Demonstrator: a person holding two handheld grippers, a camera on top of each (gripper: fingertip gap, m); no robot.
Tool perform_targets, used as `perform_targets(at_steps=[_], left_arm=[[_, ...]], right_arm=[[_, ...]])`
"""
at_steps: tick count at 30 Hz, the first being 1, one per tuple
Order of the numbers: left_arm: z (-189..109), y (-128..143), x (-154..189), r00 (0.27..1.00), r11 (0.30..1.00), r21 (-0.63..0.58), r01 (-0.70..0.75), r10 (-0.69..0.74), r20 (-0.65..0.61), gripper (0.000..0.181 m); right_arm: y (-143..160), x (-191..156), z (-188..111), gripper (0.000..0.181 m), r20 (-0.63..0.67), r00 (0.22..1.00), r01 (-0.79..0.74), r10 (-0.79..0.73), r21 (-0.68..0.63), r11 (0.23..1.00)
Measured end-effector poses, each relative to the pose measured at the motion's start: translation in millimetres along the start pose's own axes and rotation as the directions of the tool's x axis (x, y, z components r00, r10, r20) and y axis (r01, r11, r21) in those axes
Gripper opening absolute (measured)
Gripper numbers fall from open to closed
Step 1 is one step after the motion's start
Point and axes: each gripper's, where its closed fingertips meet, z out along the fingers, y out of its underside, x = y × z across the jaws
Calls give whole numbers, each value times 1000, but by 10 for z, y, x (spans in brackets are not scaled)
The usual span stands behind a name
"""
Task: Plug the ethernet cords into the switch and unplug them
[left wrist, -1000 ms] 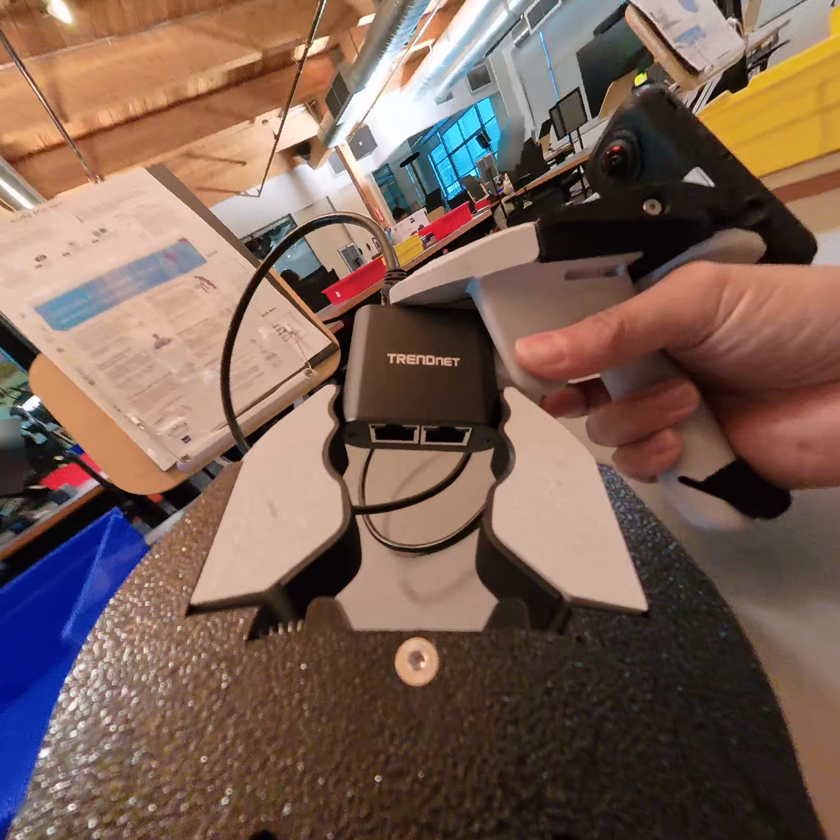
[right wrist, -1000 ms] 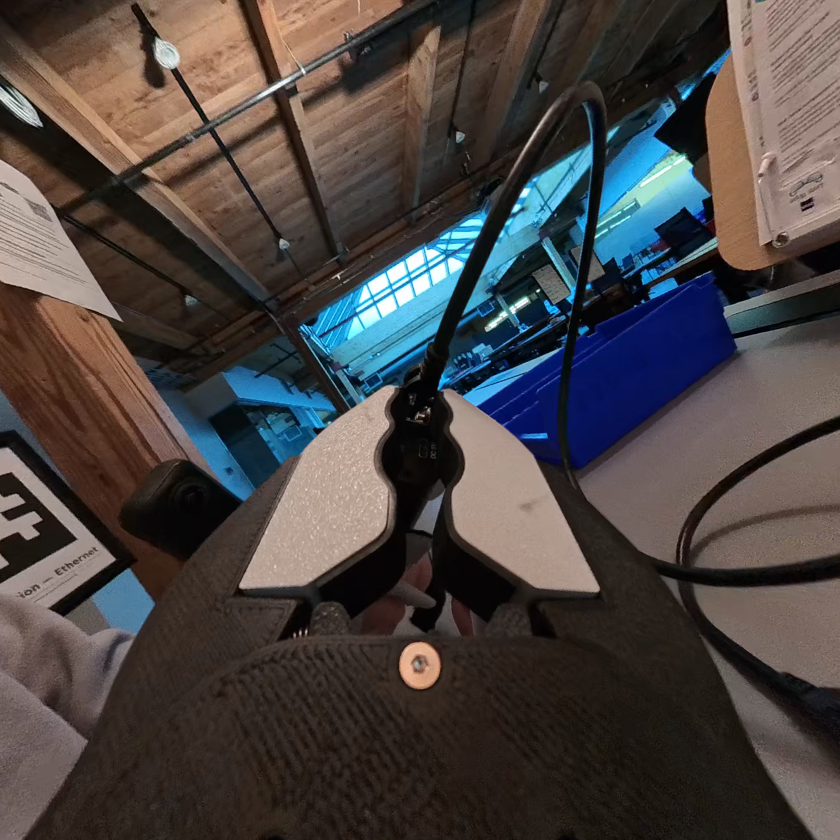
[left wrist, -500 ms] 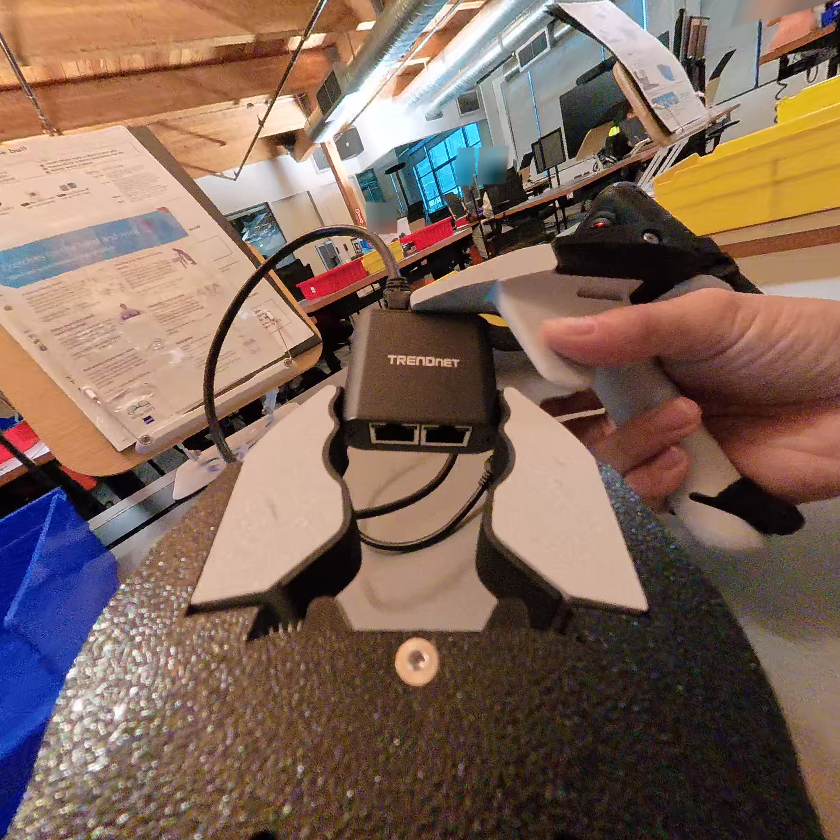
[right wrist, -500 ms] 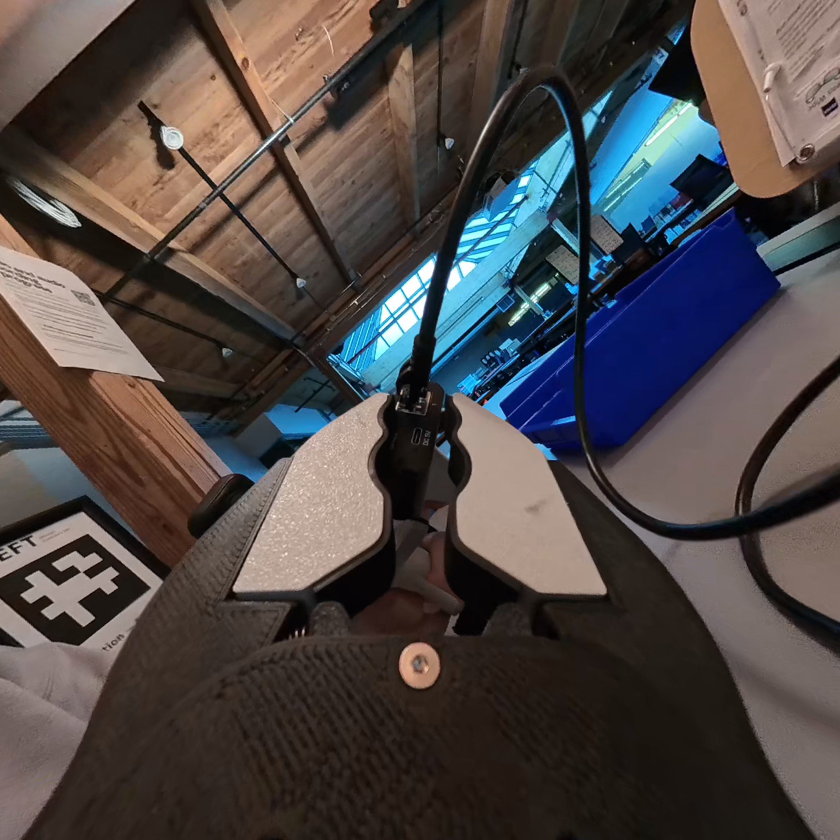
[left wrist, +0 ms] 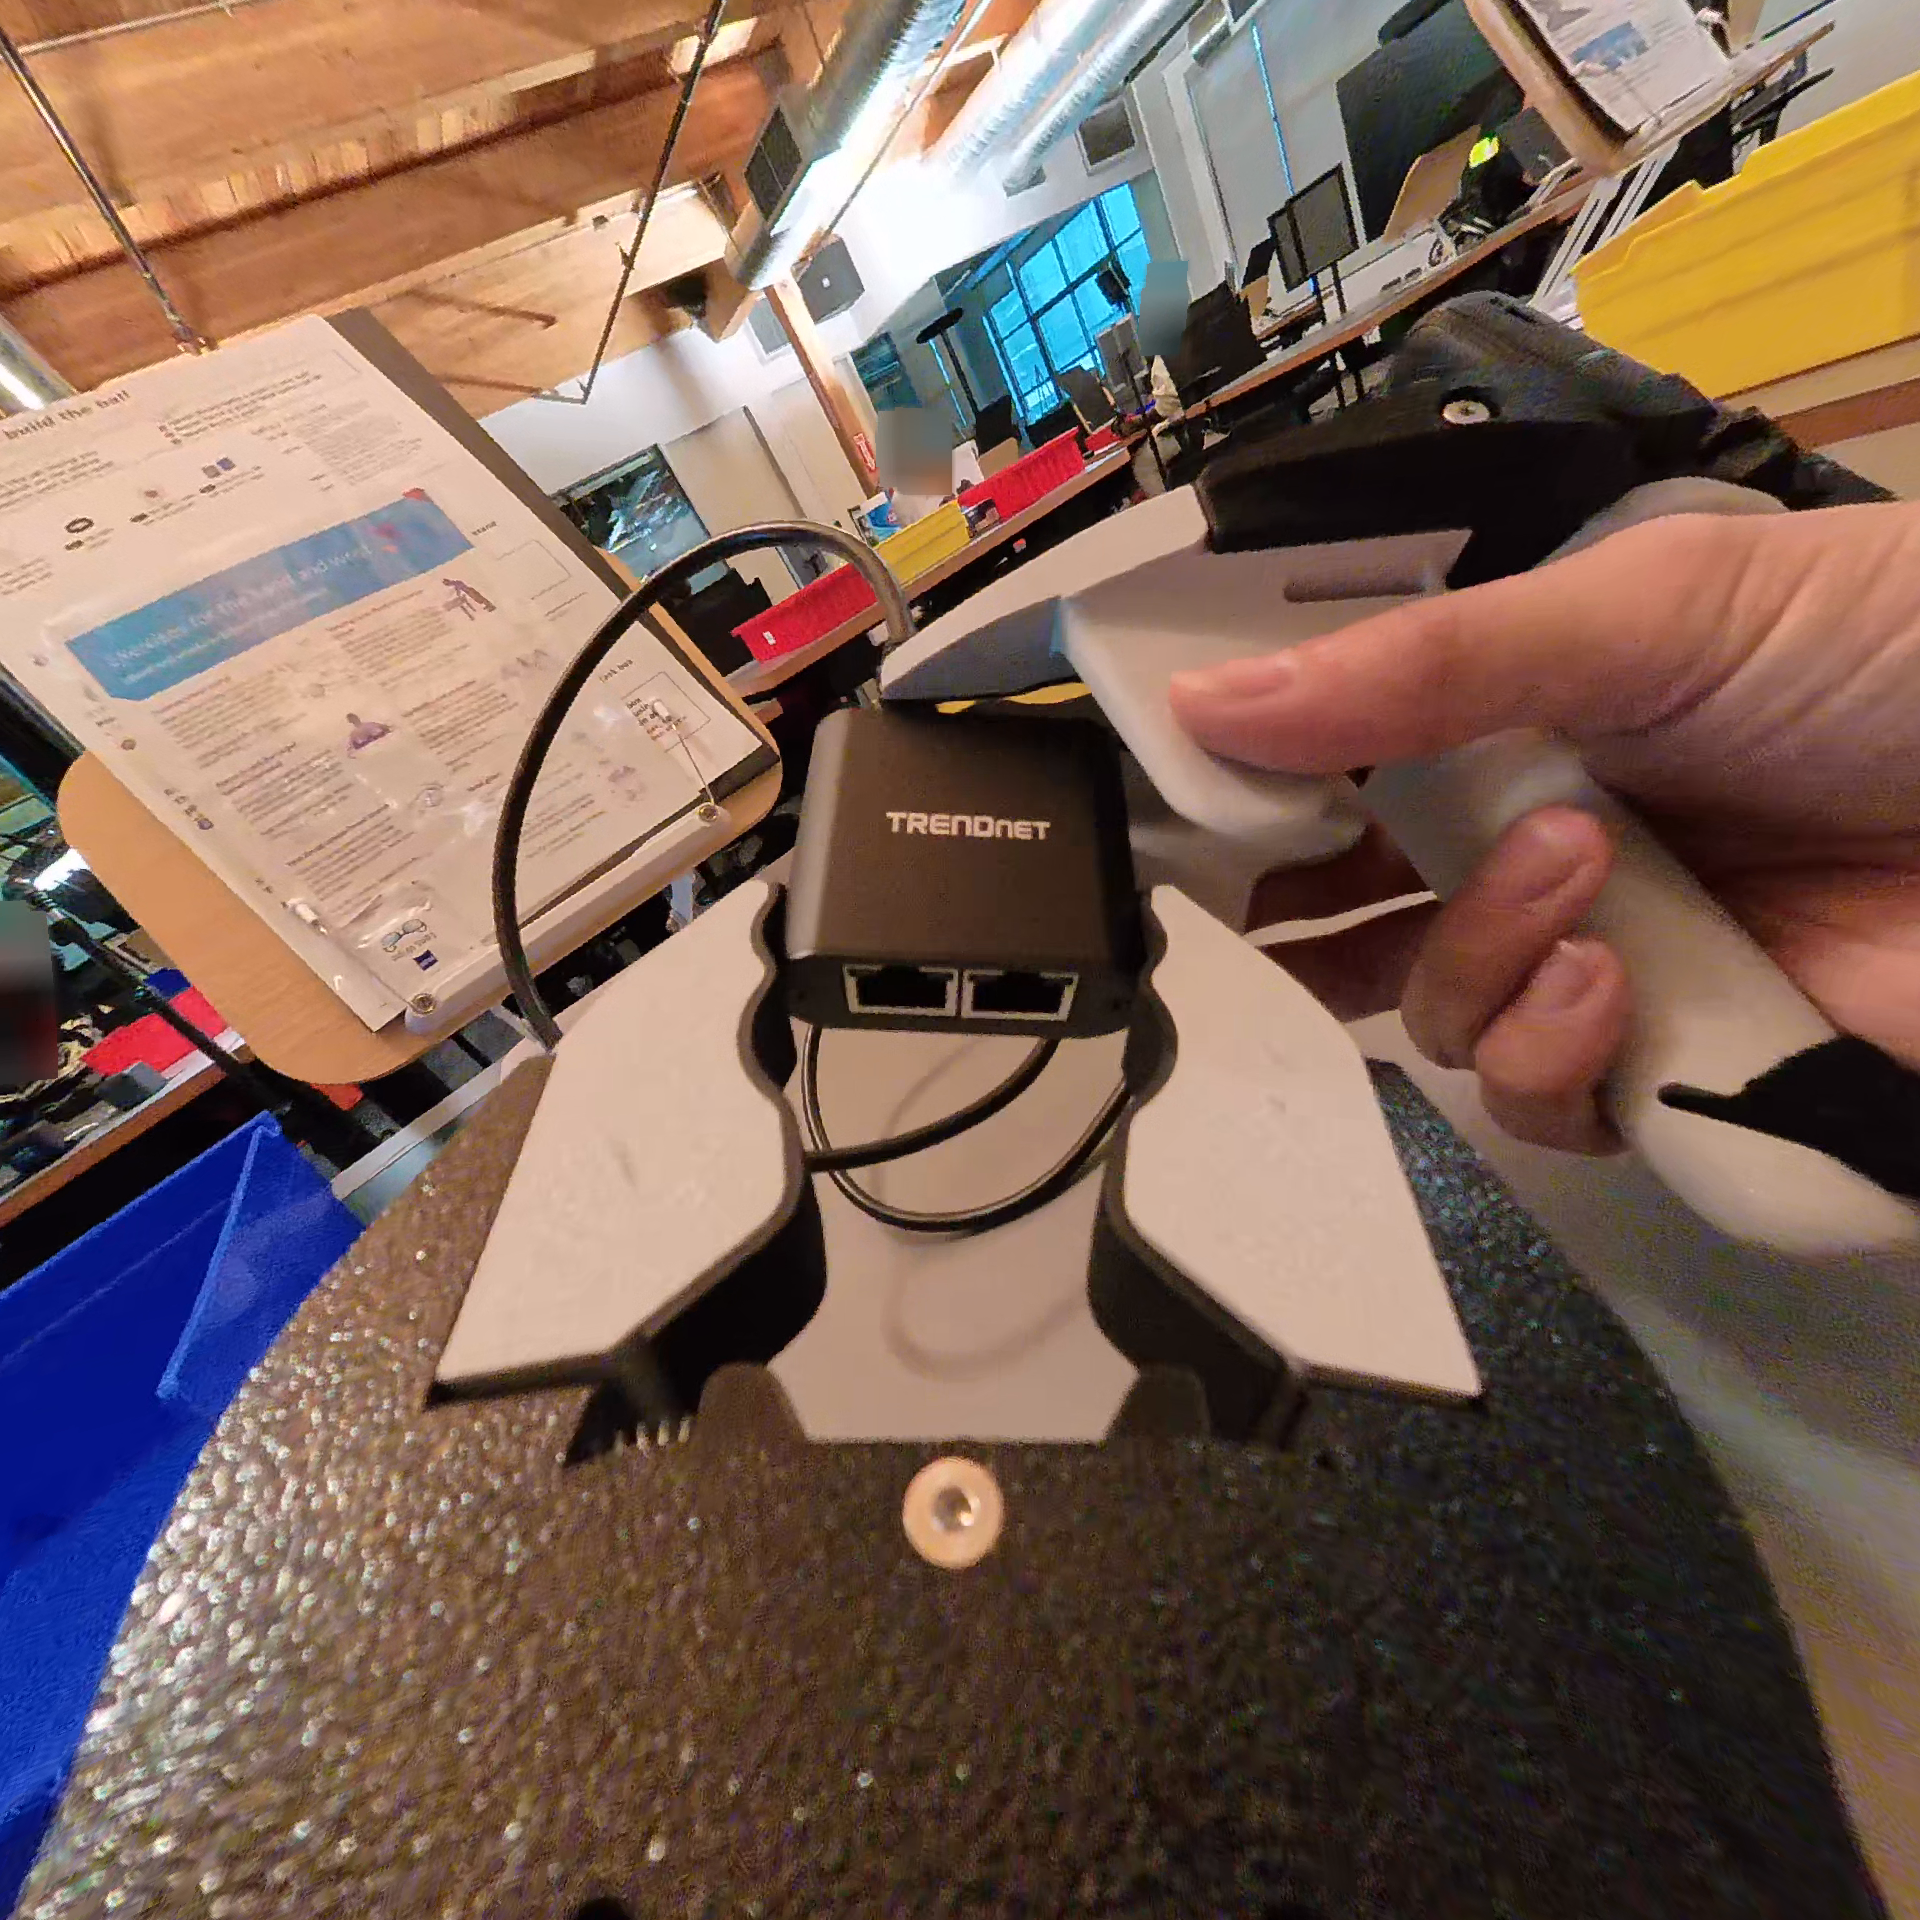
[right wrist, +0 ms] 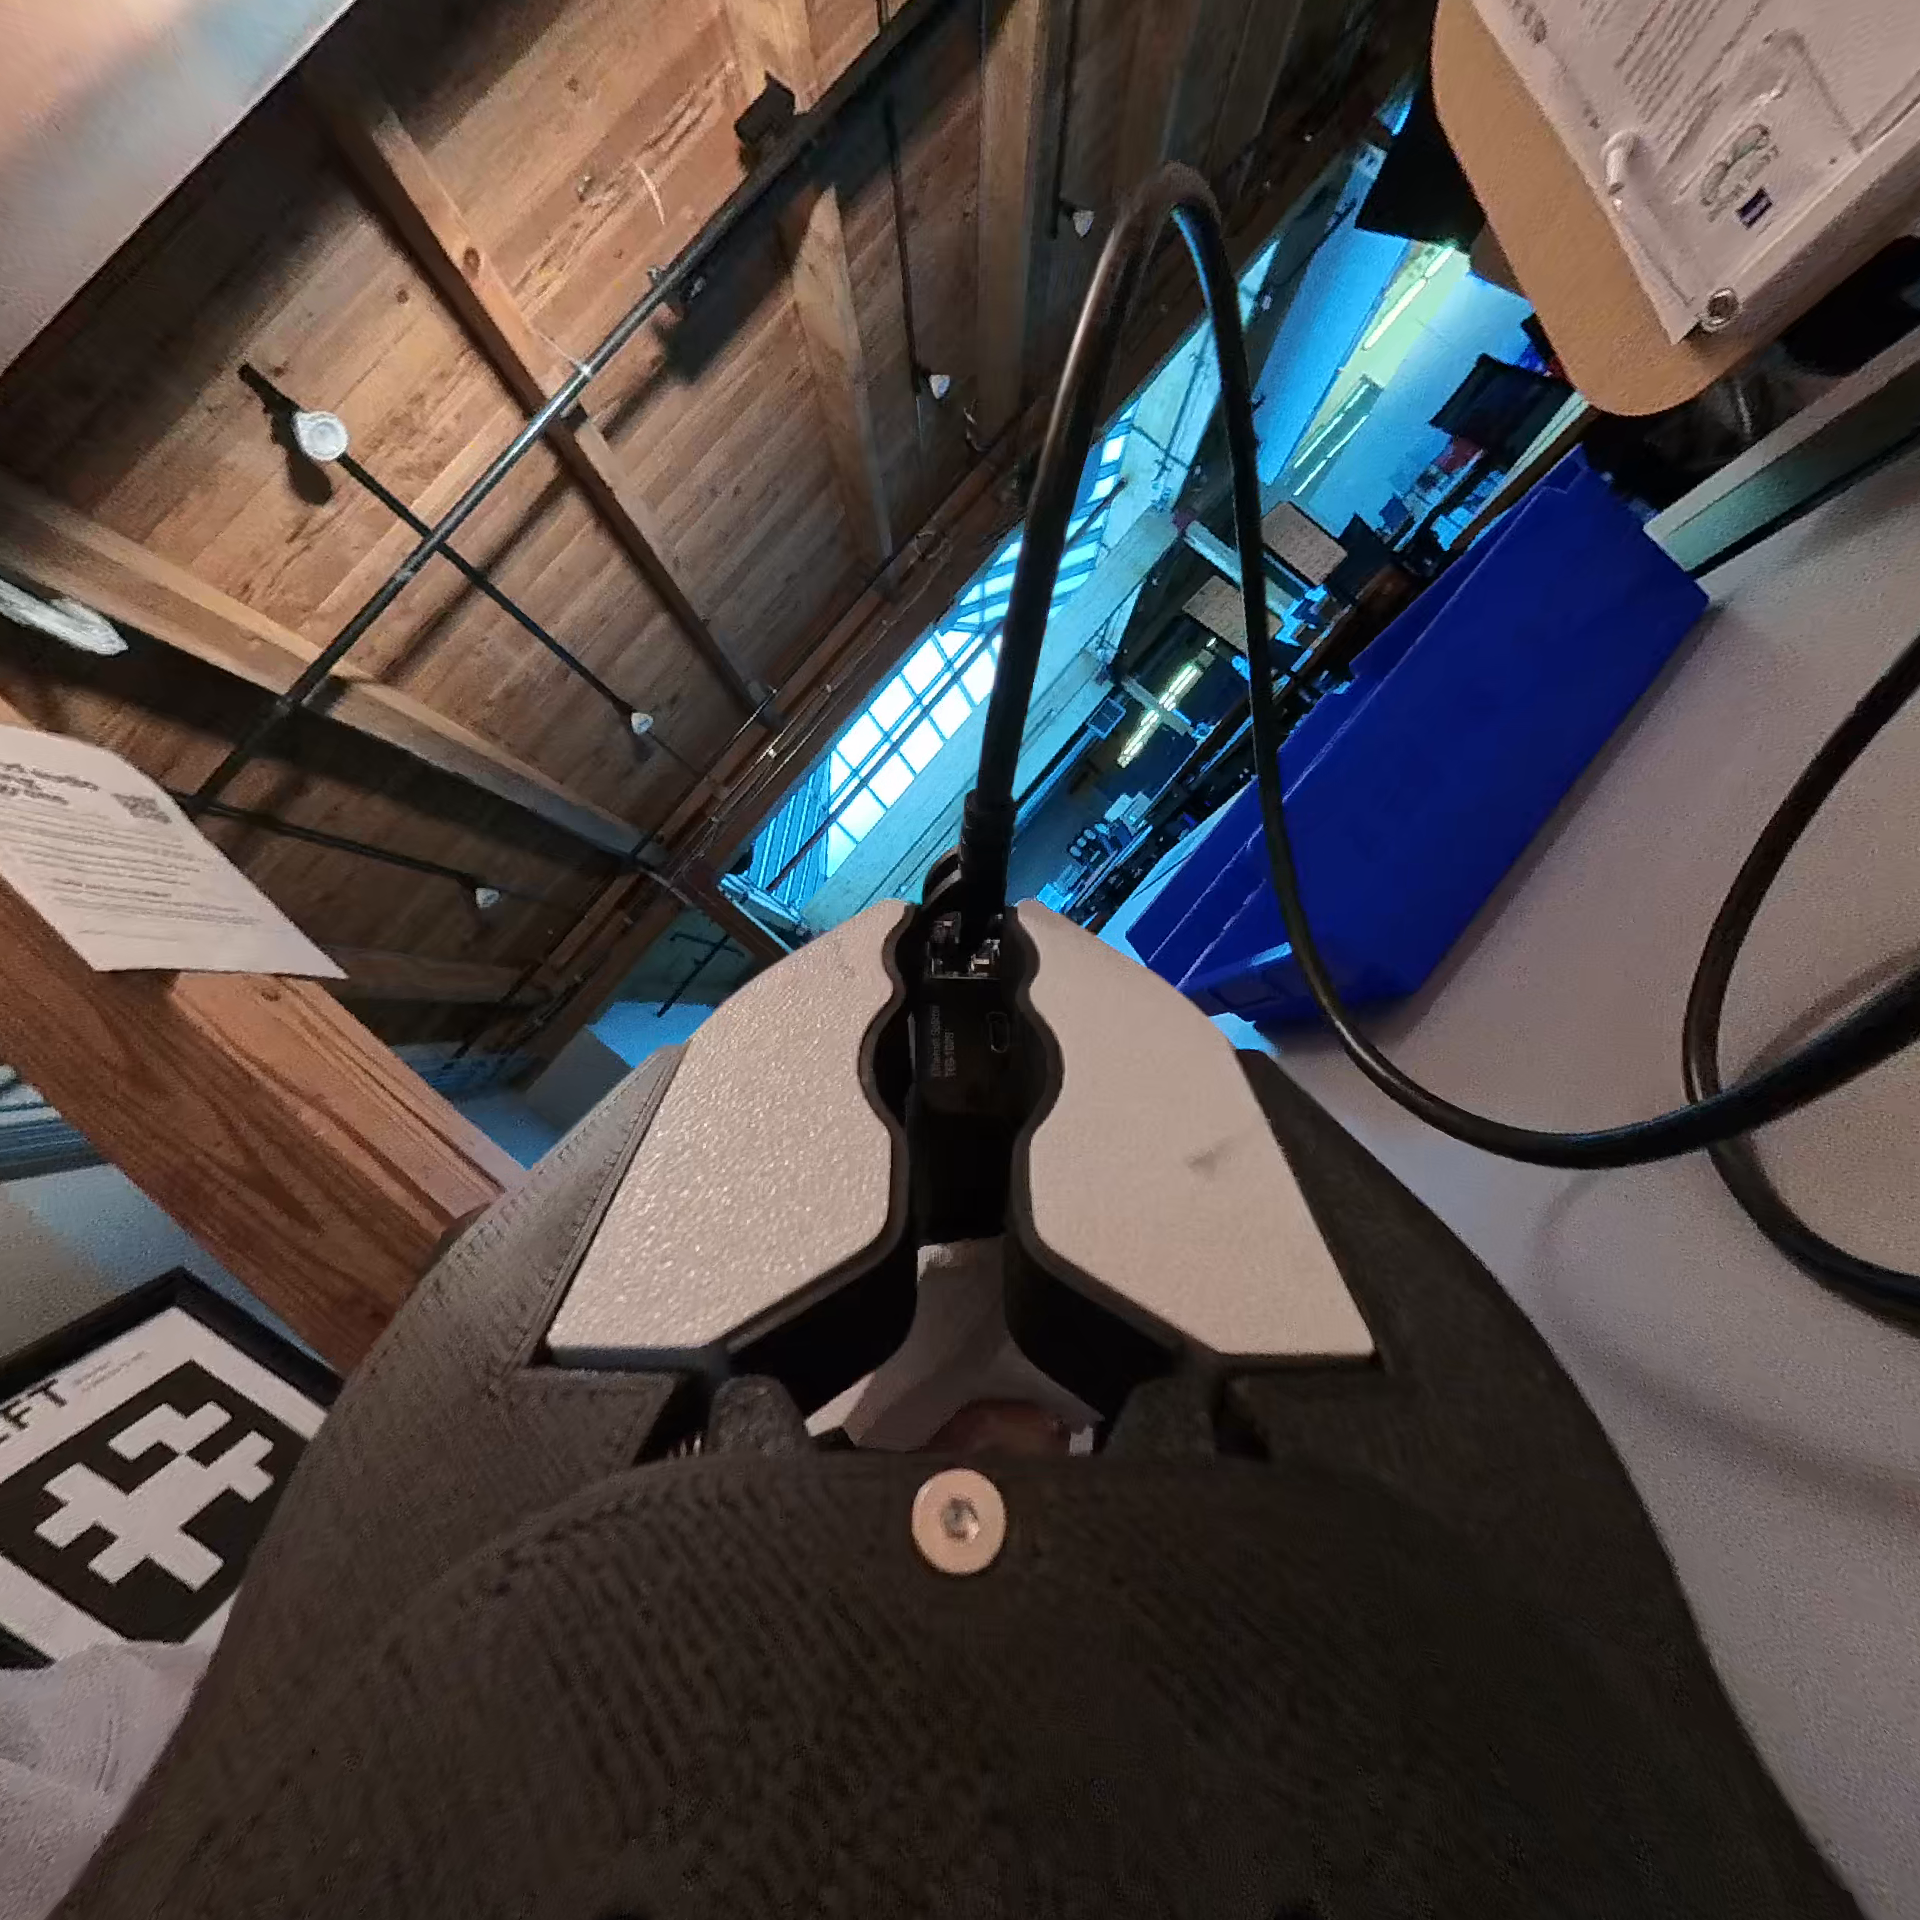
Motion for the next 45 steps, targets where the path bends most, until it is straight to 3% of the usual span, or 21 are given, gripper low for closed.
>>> perform_targets(at_steps=[6,13,20,24,32,36,39,42,45], left_arm=[[-11,-12,-6,1000,1000,2,-7,7,22,61],[6,69,18,999,999,-31,-14,16,50,61],[21,98,54,999,999,-34,12,-11,47,61],[26,96,77,997,998,-4,68,-67,23,61],[4,34,32,994,997,-9,-83,83,75,61],[24,80,36,996,998,-7,-67,67,55,61],[38,86,86,993,993,17,117,-117,-2,61],[28,63,81,997,997,31,76,-76,14,61],[20,5,38,997,998,29,-53,52,57,61]], right_arm=[[-11,-15,4,13,-3,999,-31,32,30,999],[10,100,-20,13,-98,995,-31,36,46,998],[33,154,-57,13,-77,996,-40,43,31,999],[45,143,-70,13,-53,998,29,-29,3,1000],[39,62,-50,13,3,993,117,-117,-54,992],[46,87,-54,14,-7,977,212,-214,-91,973],[39,107,-60,13,-6,978,207,-209,-87,974],[43,87,-65,13,5,979,205,-205,-78,976],[21,23,-57,13,40,976,216,-214,-63,974]])
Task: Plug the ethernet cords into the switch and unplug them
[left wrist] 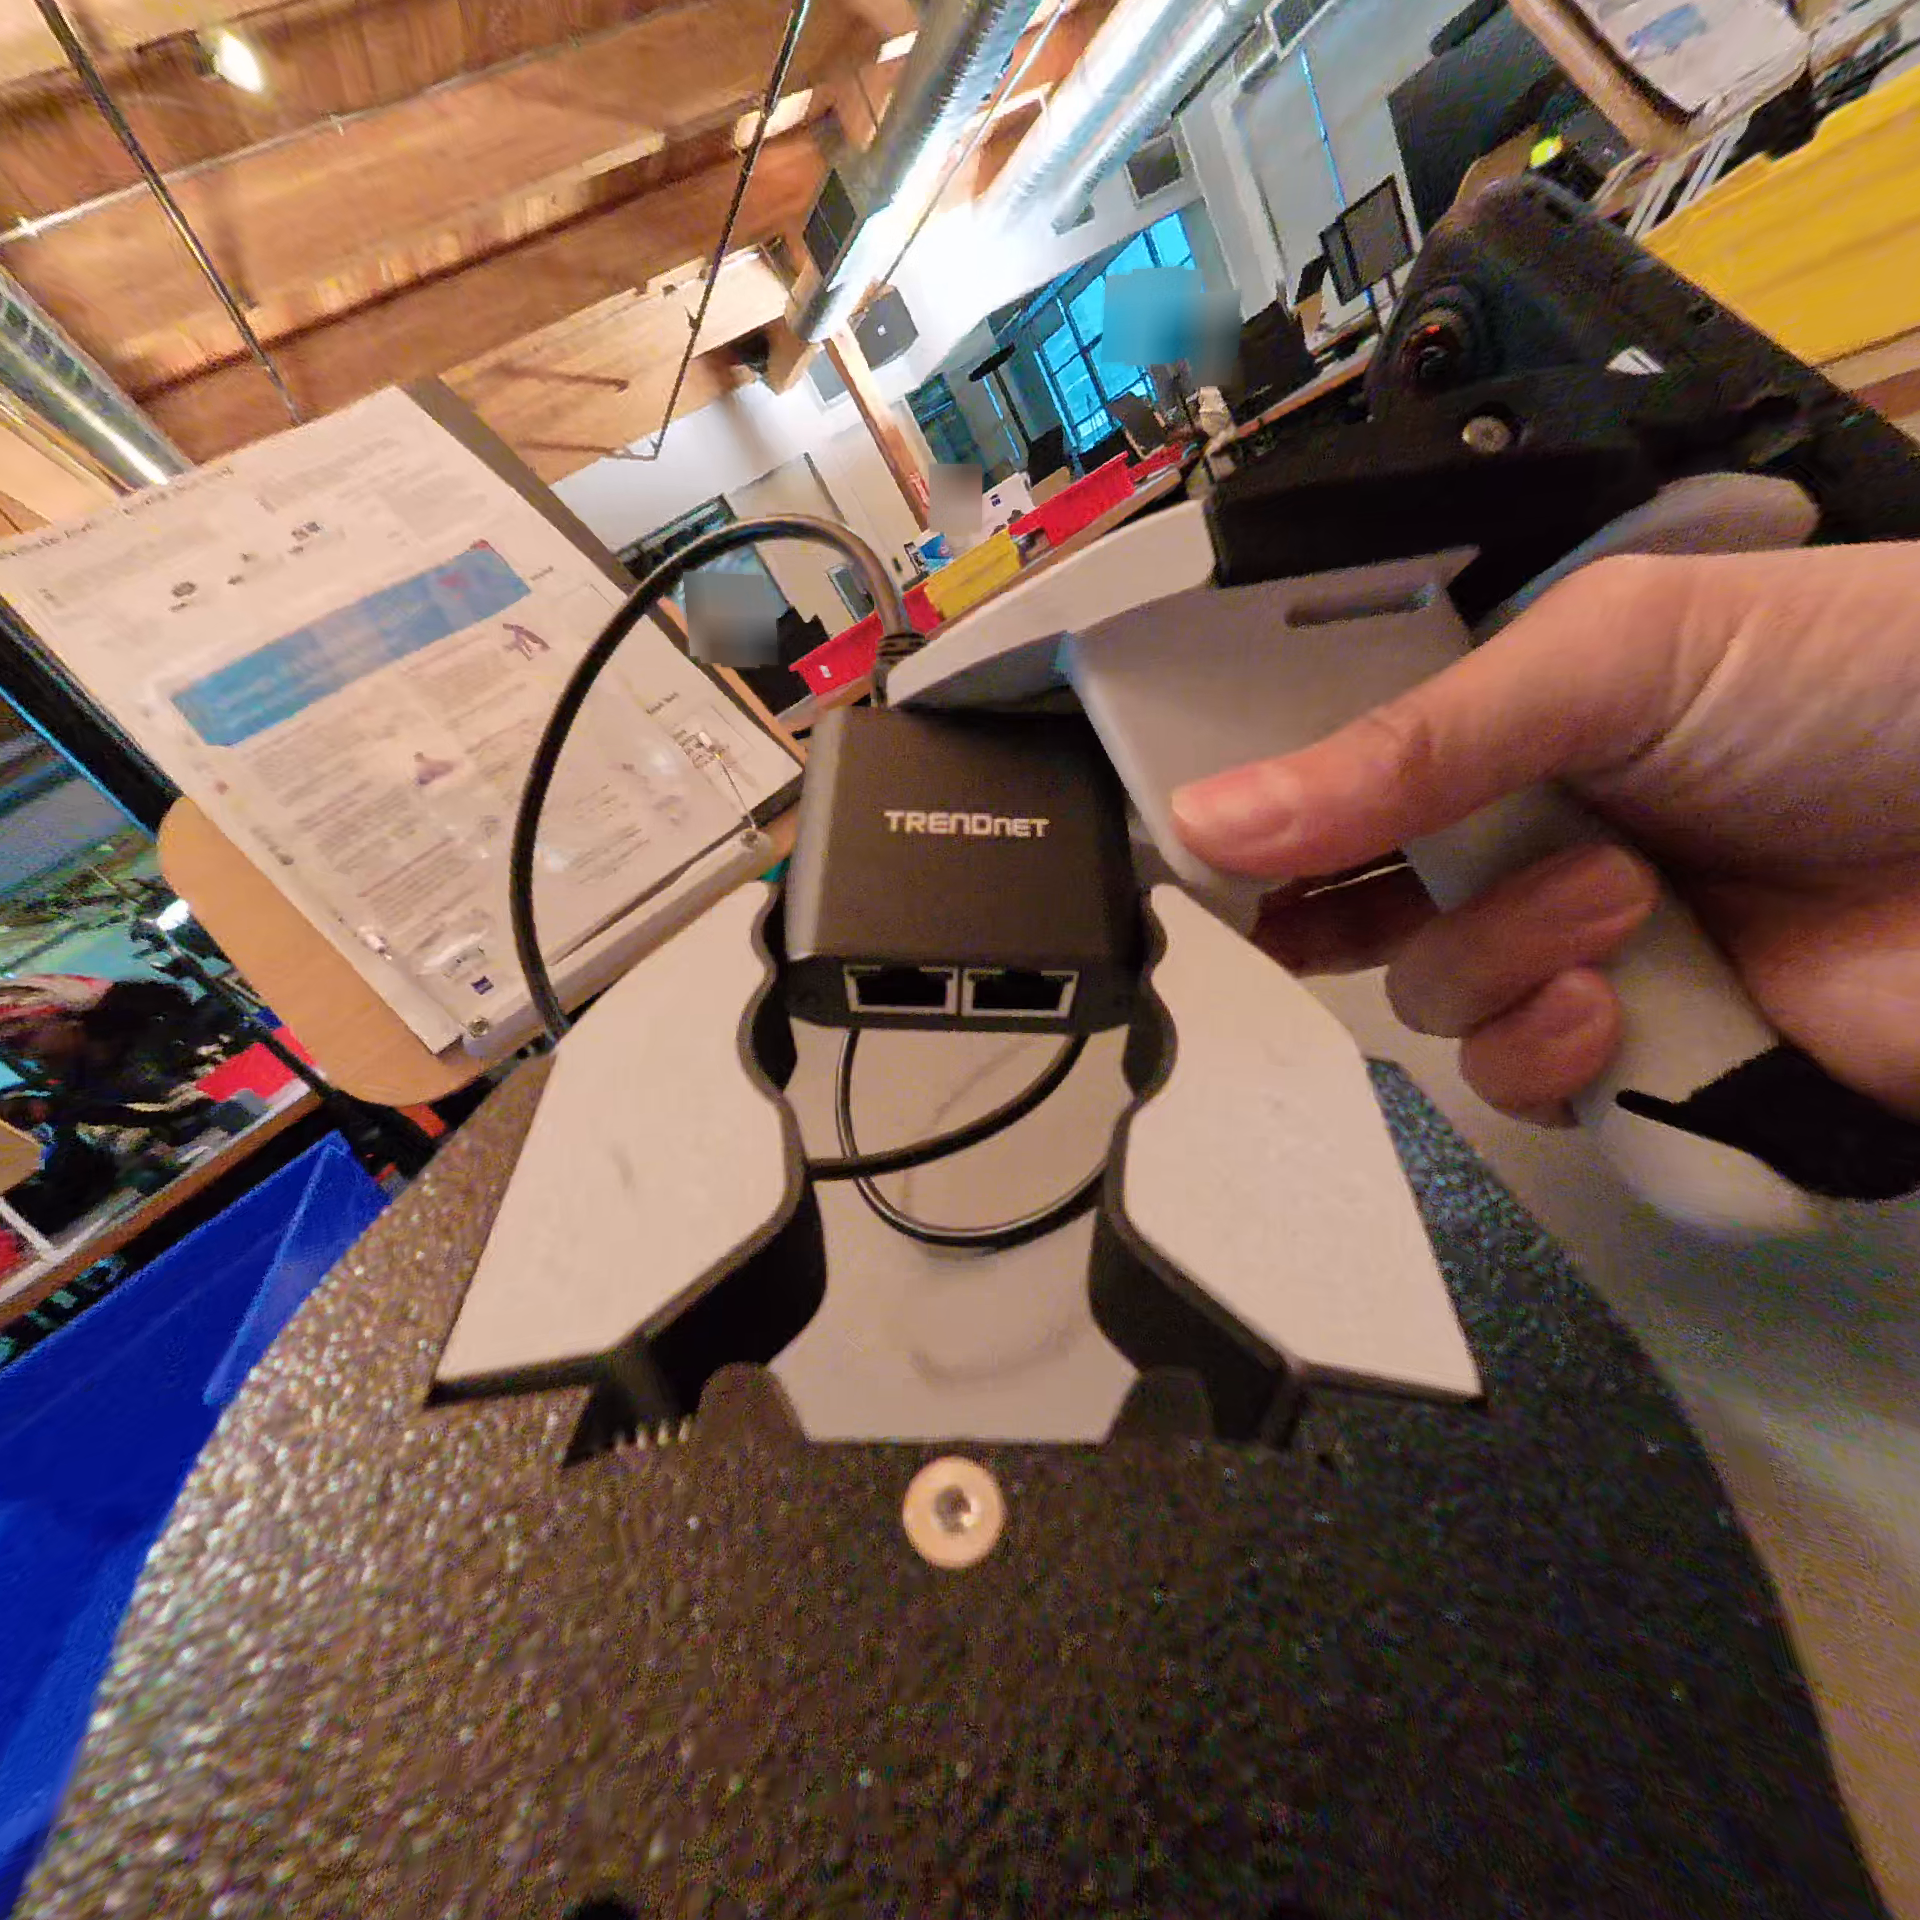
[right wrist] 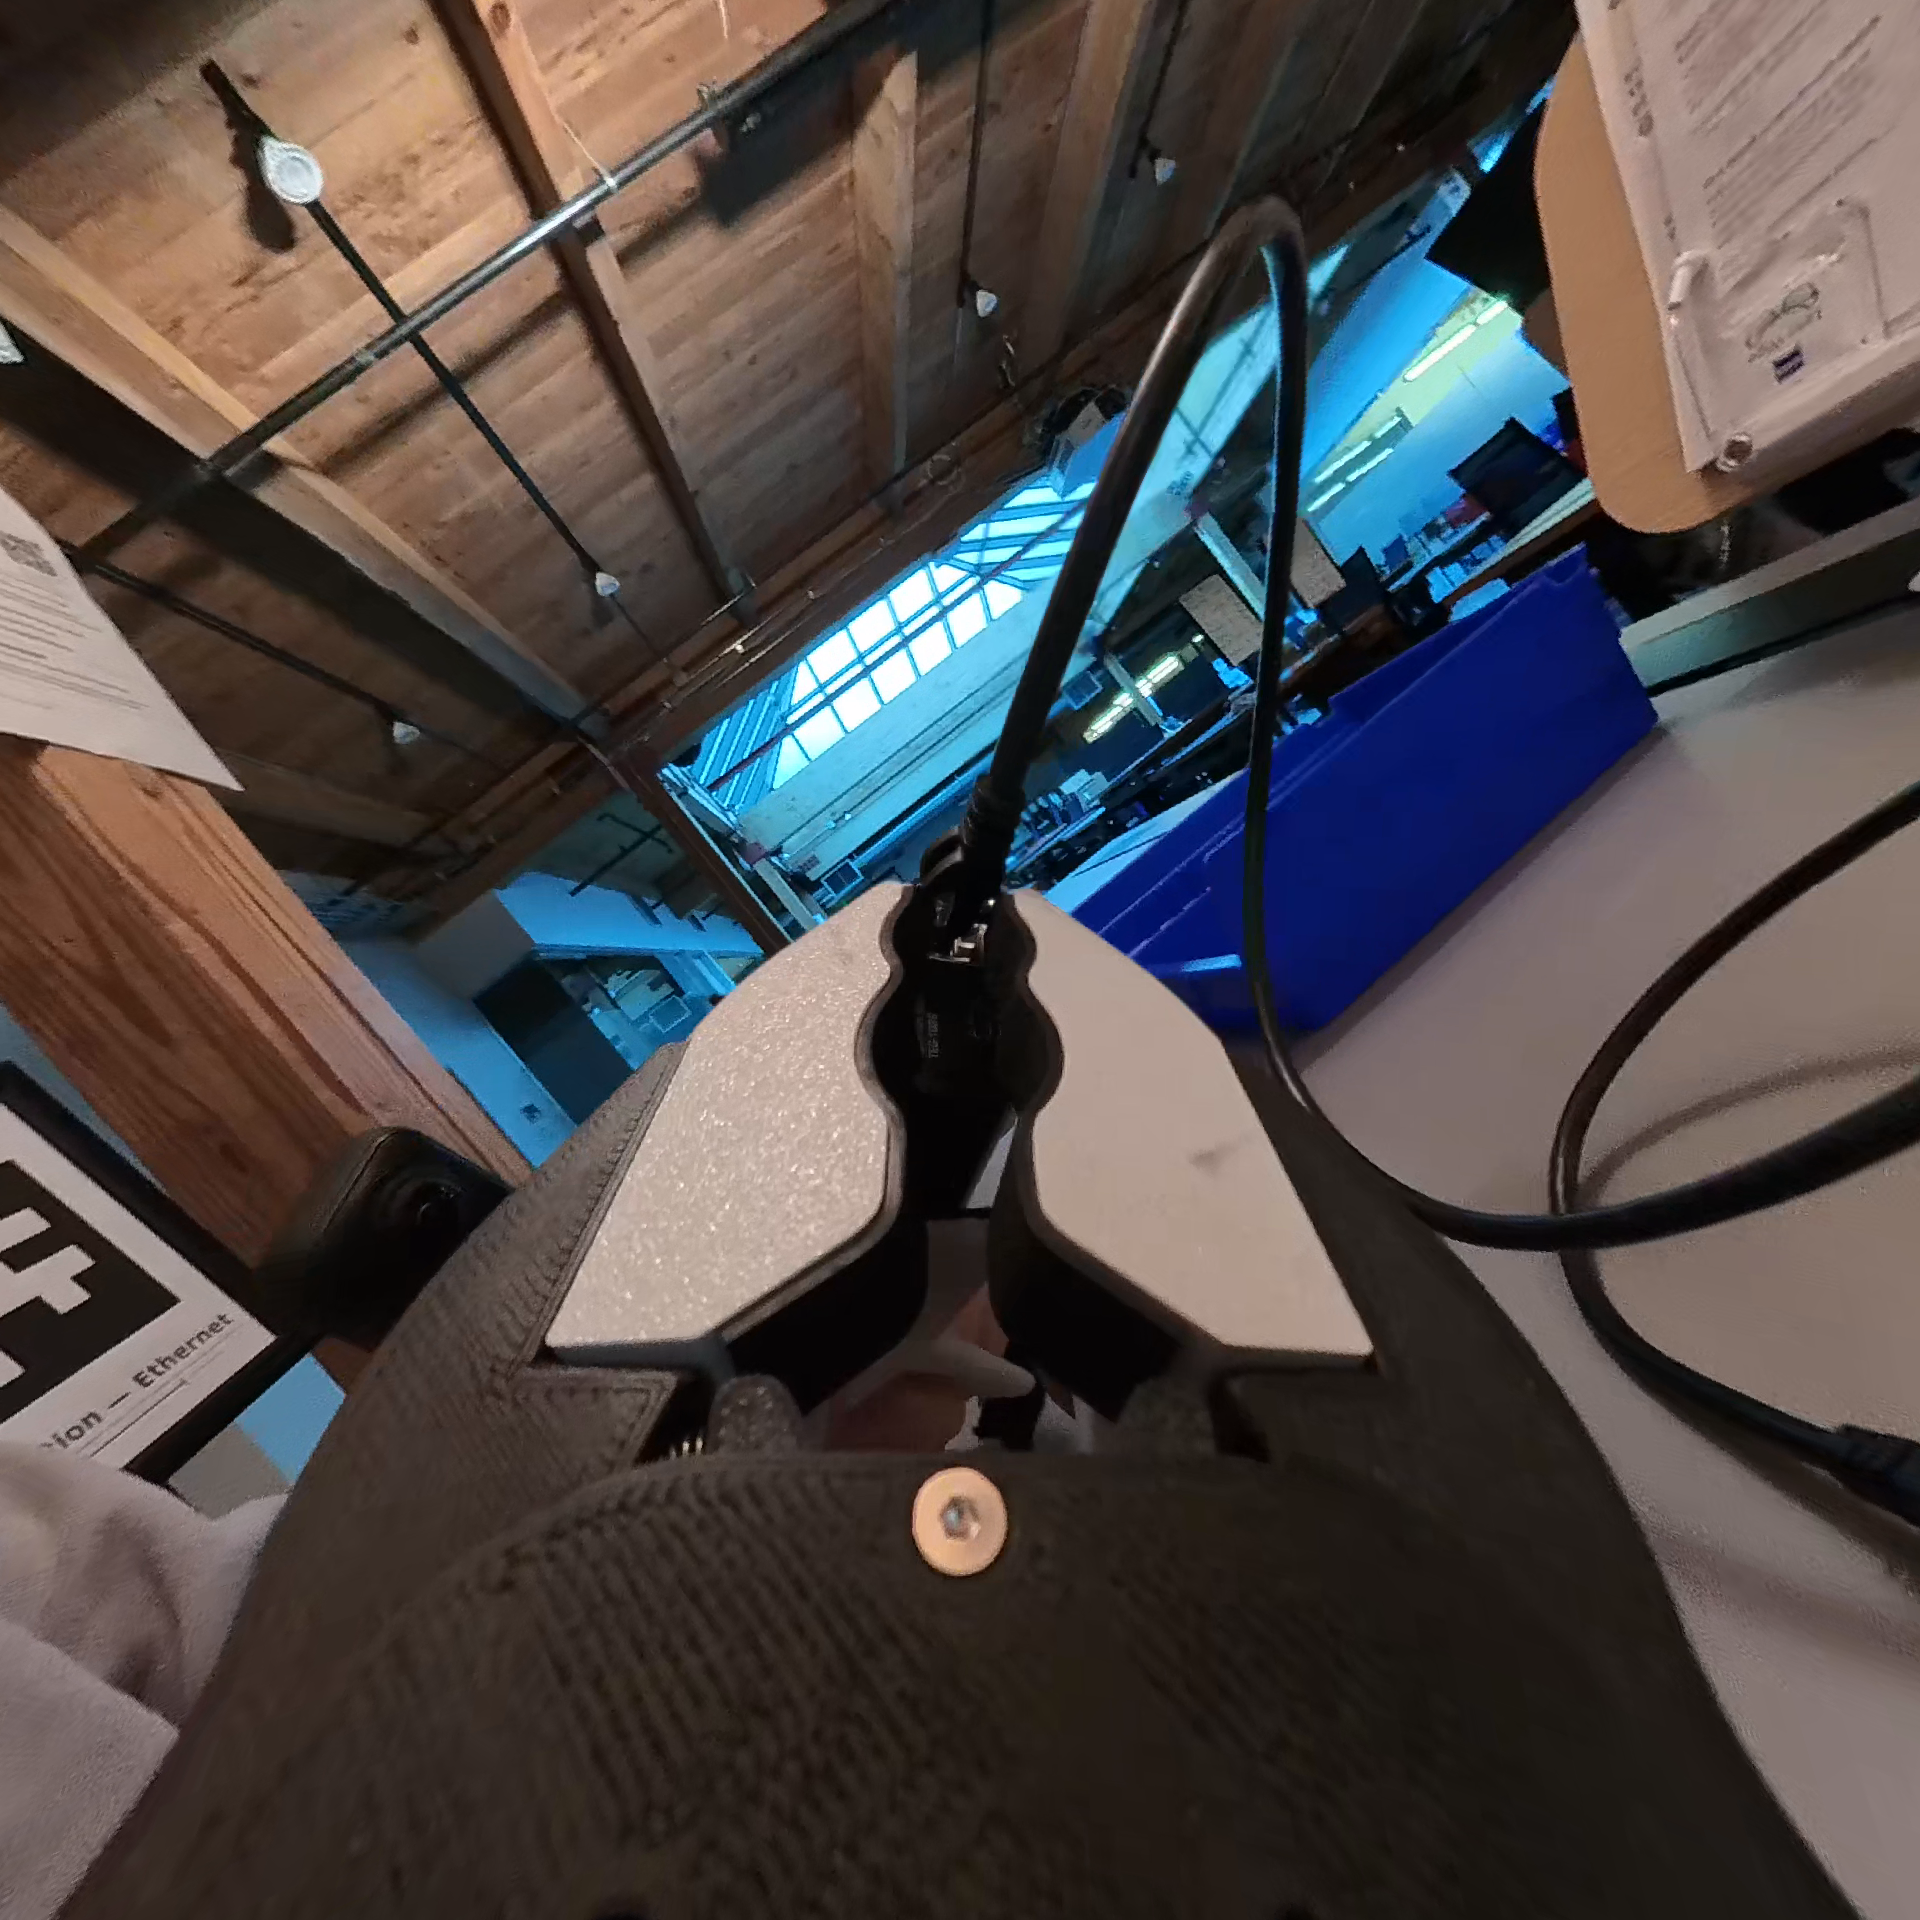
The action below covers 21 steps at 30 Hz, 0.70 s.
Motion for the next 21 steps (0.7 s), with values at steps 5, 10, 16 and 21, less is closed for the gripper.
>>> perform_targets(at_steps=[5,10,16,21], left_arm=[[-4,-11,4,996,996,20,85,-85,-39,61],[-35,-34,-11,996,999,21,40,-38,-76,61],[-64,-79,-14,984,996,48,75,-66,-168,61],[-58,-56,-45,988,997,41,69,-63,-138,61]], right_arm=[[-2,-10,10,13,3,1000,8,-8,-6,1000],[-13,-42,1,12,47,998,-40,39,19,999],[-87,-64,5,18,59,996,-73,73,-6,997],[0,-55,48,13,32,989,-146,146,-15,989]])
